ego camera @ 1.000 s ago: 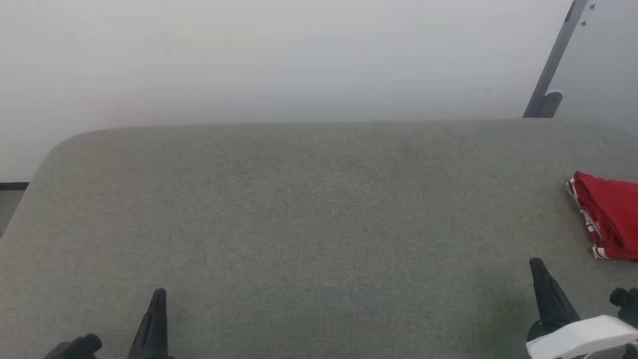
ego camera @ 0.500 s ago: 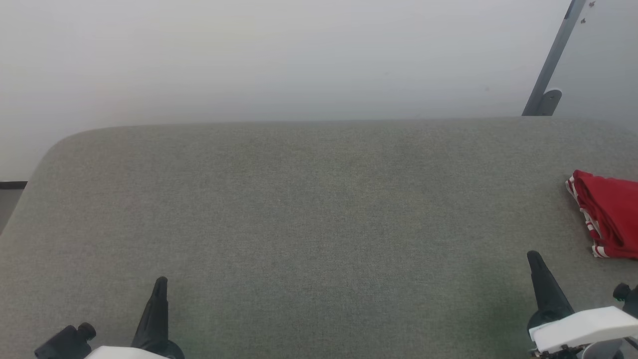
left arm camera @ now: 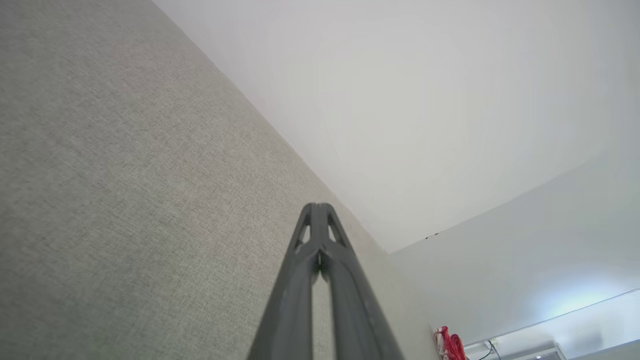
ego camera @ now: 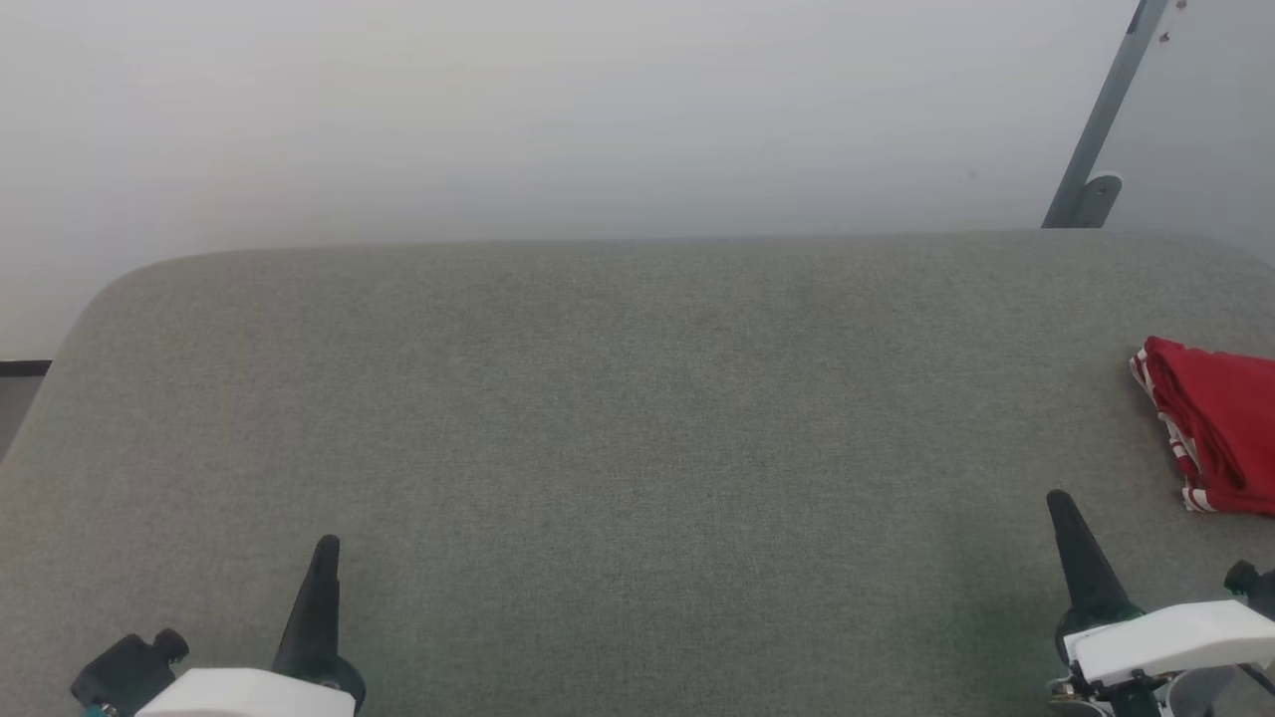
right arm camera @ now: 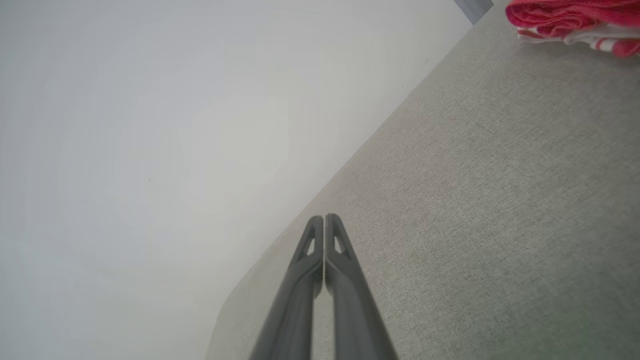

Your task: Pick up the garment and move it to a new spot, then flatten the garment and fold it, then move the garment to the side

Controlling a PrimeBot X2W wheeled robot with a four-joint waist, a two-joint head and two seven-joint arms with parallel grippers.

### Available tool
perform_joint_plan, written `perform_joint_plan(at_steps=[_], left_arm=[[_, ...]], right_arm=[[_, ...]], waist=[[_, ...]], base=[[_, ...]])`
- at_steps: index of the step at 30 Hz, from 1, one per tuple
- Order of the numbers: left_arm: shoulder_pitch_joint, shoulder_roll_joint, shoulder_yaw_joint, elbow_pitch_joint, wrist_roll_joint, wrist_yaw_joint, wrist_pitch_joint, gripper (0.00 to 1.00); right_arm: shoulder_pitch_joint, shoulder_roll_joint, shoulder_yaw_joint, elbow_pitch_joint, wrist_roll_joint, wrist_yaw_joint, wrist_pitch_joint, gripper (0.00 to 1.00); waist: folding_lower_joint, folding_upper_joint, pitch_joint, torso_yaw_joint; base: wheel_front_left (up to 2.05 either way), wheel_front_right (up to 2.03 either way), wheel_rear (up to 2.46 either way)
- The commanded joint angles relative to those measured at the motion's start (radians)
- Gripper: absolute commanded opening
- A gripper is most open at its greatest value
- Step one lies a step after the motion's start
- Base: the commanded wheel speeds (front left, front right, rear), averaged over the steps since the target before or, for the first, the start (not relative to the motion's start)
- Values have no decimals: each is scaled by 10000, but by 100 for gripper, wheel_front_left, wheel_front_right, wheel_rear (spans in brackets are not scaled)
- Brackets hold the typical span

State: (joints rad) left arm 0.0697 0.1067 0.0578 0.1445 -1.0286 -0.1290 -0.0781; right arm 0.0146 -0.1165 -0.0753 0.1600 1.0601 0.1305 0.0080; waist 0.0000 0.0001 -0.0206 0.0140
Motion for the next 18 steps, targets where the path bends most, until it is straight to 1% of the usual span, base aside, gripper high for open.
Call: perform_joint_plan(at_steps=[1, 18], left_arm=[[-301, 8, 58, -47, -296, -13, 74, 0], [-745, -91, 120, 261, -2025, -17, 551, 0]], right_arm=[[-282, 8, -62, -67, 257, 5, 38, 0], [-571, 201, -160, 202, 1807, 5, 355, 0]], waist=[[0, -1, 3, -2], [0, -1, 58, -34]], base=[[0, 0, 0], [0, 0, 0]])
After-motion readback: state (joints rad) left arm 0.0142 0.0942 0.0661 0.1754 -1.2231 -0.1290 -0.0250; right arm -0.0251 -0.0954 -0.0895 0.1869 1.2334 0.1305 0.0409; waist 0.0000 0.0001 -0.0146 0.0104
